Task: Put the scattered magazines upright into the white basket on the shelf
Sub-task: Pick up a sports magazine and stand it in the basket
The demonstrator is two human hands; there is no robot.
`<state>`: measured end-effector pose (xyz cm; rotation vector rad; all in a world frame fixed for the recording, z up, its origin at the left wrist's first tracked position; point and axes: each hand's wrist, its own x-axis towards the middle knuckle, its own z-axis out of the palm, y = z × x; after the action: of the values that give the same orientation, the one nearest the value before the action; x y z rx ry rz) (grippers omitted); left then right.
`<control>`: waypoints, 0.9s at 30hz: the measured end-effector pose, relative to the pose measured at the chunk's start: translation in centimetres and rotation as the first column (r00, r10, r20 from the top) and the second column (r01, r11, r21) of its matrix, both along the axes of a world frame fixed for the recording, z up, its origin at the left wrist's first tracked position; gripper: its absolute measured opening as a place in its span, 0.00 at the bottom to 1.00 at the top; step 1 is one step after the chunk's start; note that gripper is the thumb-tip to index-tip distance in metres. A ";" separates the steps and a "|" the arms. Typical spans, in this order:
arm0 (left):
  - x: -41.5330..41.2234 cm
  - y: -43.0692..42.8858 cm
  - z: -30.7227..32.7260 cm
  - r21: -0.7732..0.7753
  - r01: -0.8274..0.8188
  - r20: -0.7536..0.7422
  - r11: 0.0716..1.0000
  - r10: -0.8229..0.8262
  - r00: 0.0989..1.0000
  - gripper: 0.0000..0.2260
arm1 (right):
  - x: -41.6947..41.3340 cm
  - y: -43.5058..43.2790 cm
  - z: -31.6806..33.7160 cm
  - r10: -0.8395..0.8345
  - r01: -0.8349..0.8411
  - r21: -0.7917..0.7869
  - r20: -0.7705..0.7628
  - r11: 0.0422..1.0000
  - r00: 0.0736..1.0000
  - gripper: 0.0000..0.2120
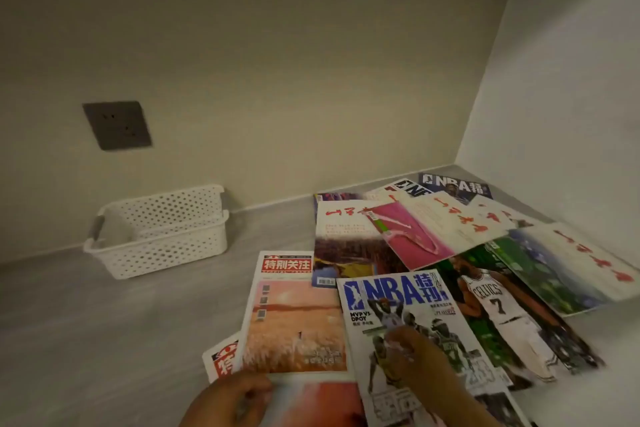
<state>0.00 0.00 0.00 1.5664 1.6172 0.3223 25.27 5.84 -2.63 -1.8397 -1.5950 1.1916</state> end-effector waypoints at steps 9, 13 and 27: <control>8.9 7.0 -3.9 0.222 -0.079 -0.166 0.972 0.117 0.979 0.24 | 7.0 6.3 -4.6 -0.058 -0.049 0.162 0.595 0.986 0.801 0.29; 12.0 8.8 -4.9 0.280 -0.068 -0.172 0.958 0.119 0.978 0.23 | 7.7 7.0 -5.7 -0.039 -0.085 0.192 0.563 0.978 0.825 0.28; 15.8 9.0 -3.3 -0.357 -0.397 0.374 0.846 0.519 0.769 0.16 | 8.5 7.8 -5.4 -0.149 0.052 0.272 0.348 0.961 0.926 0.29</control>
<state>15.82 9.03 -3.30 0.7882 1.5642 0.6654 33.80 13.63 -7.98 -2.0202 -1.7252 0.5805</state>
